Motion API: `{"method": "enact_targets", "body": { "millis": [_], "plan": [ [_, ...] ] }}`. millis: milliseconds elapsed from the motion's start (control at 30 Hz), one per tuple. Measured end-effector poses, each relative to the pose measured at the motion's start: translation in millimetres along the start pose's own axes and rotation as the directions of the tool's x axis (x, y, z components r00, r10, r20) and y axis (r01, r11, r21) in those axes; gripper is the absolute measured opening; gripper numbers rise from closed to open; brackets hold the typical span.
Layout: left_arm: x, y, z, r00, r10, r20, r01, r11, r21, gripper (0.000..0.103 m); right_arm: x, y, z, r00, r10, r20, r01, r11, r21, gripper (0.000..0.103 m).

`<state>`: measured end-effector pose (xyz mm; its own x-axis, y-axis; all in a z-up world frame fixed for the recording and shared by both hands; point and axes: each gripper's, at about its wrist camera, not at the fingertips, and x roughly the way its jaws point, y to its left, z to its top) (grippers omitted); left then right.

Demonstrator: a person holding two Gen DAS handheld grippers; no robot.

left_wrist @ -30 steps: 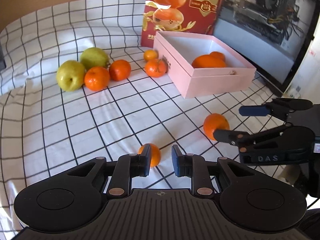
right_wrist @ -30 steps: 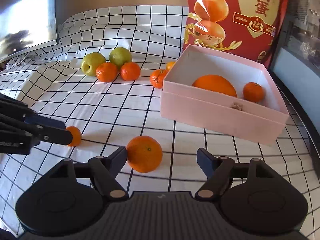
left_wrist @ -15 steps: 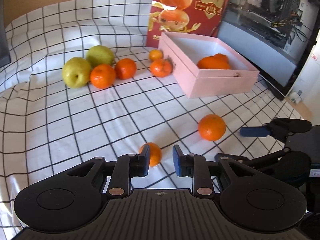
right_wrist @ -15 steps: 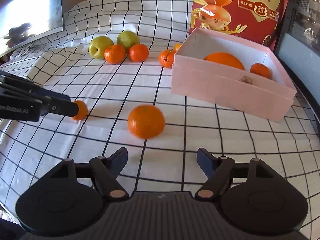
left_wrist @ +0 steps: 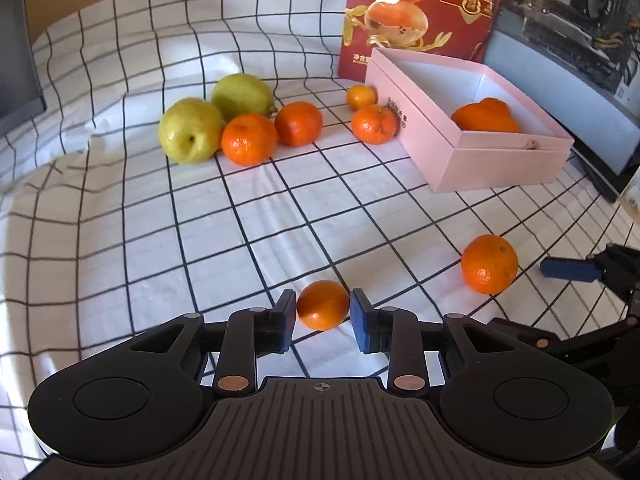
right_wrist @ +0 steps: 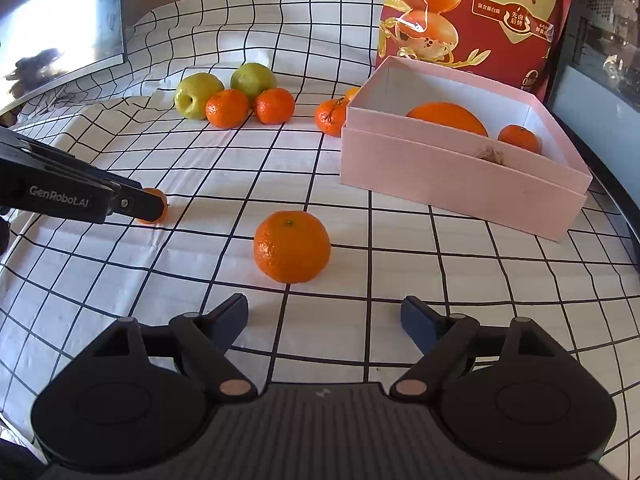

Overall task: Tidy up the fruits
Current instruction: 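Grasp the mandarin on the cloth with right tool while left tool holds its small mandarin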

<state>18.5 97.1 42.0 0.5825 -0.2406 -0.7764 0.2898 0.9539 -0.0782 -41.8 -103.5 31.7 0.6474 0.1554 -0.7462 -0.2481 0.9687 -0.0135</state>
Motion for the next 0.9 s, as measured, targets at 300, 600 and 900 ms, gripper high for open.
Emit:
{"method": "enact_targets", "body": {
  "millis": [300, 600, 900],
  "plan": [
    [12, -3, 0, 1.000, -0.019, -0.015, 0.019, 1.000, 0.003, 0.034, 2, -2, -3, 1.000, -0.006, 0.011, 0.006, 1.000, 0.018, 0.097],
    [8, 7, -3, 0.997, -0.074, -0.023, 0.071, 0.994, -0.086, 0.033, 4, 0, -4, 1.000, -0.013, -0.015, 0.013, 1.000, 0.026, 0.103],
    [-10, 6, -18, 0.994, -0.108, -0.023, 0.105, 0.987, -0.119, 0.033, 7, -8, 9, 0.999, 0.019, -0.032, -0.018, 0.999, 0.032, 0.089]
  ]
}}
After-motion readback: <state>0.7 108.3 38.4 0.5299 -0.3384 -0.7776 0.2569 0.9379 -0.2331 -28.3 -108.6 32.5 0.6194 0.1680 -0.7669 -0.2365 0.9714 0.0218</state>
